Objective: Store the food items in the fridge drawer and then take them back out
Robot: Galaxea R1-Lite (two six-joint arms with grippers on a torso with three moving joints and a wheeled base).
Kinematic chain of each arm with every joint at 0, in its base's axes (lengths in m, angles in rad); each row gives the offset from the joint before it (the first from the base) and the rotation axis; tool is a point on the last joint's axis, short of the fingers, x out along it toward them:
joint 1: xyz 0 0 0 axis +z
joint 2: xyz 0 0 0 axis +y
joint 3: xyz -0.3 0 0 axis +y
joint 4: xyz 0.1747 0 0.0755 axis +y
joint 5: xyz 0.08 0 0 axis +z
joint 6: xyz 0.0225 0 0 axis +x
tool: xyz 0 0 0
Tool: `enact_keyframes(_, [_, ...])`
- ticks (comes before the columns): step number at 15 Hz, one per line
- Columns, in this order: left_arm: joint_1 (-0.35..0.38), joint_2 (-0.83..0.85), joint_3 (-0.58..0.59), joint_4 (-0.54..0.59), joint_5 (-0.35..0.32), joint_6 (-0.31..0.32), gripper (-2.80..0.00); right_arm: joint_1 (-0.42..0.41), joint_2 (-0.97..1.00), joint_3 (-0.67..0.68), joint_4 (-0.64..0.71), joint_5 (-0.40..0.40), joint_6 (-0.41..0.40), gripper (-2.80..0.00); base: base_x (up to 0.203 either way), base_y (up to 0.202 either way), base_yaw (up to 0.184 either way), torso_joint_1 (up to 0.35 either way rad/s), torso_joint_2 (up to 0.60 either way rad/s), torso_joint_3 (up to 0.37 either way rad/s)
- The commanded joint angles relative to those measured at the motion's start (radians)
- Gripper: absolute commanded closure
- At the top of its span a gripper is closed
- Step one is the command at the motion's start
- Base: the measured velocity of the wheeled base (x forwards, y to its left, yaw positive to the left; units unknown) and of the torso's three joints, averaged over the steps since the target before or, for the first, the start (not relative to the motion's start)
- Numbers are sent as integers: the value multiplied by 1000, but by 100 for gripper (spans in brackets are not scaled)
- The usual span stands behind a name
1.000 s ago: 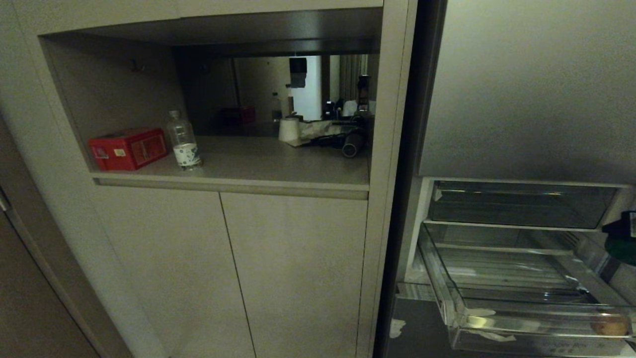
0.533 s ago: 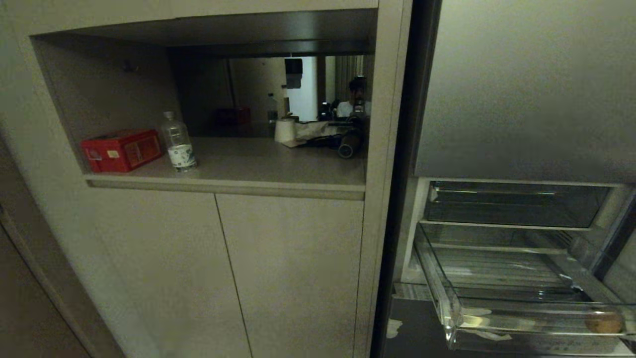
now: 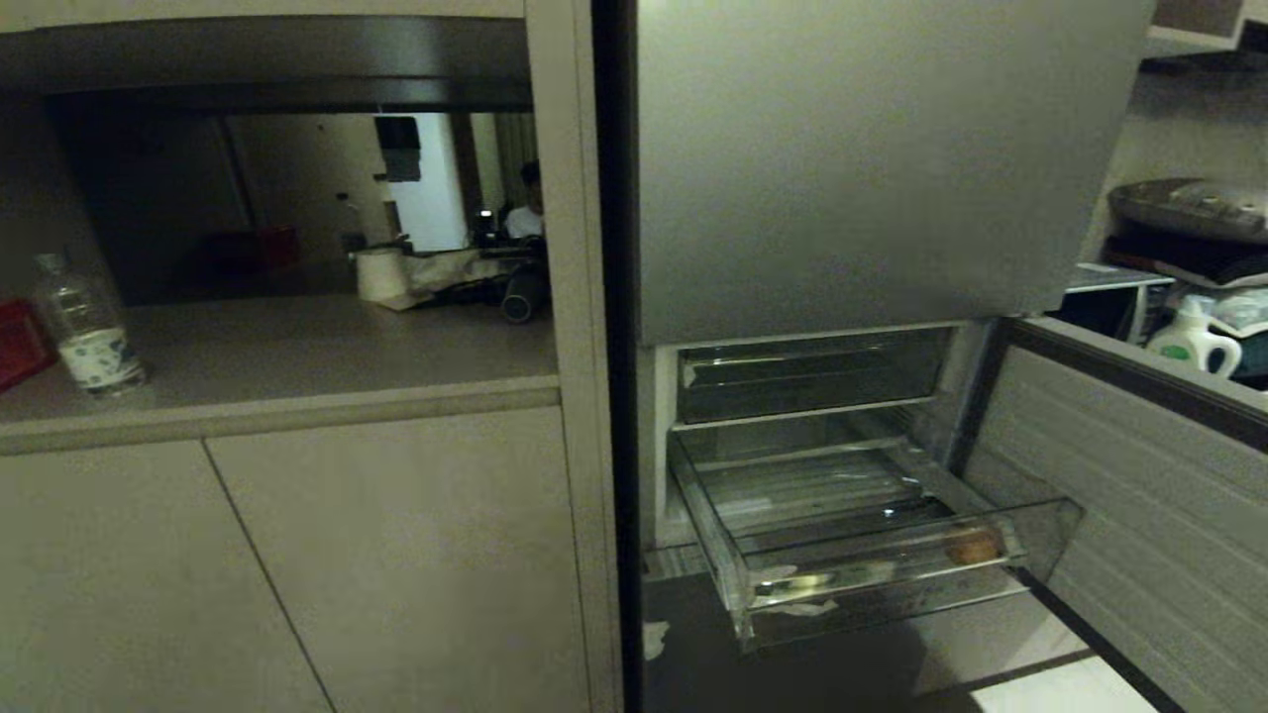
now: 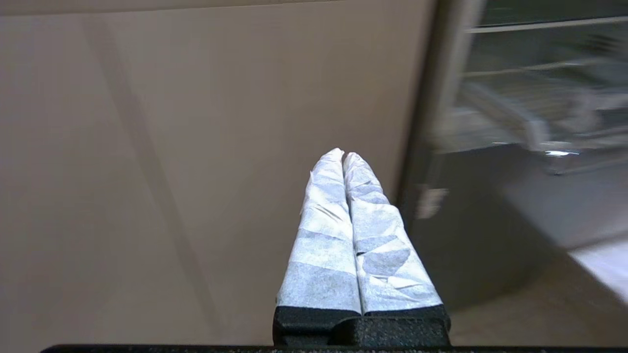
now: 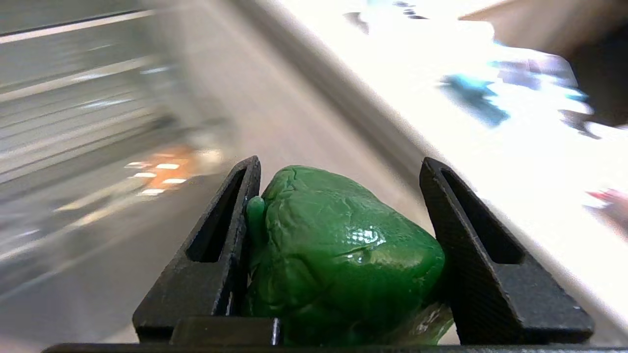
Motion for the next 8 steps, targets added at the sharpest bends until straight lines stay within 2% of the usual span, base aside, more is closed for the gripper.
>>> enact_keyframes(1, [0, 0, 1, 0, 0, 0, 0, -2, -73, -1, -2, -22, -1, 0, 0, 7, -176, -1, 2, -4])
enact_keyframes(5, [0, 1, 0, 0, 0, 0, 0, -23, -106, -23, -17, -71, -1, 0, -2, 10, -177, 3, 4, 3])
enact_keyframes(8, [0, 1, 0, 0, 0, 0, 0, -113, -103, -25, -61, -73, -1, 0, 1, 8, -175, 2, 5, 2])
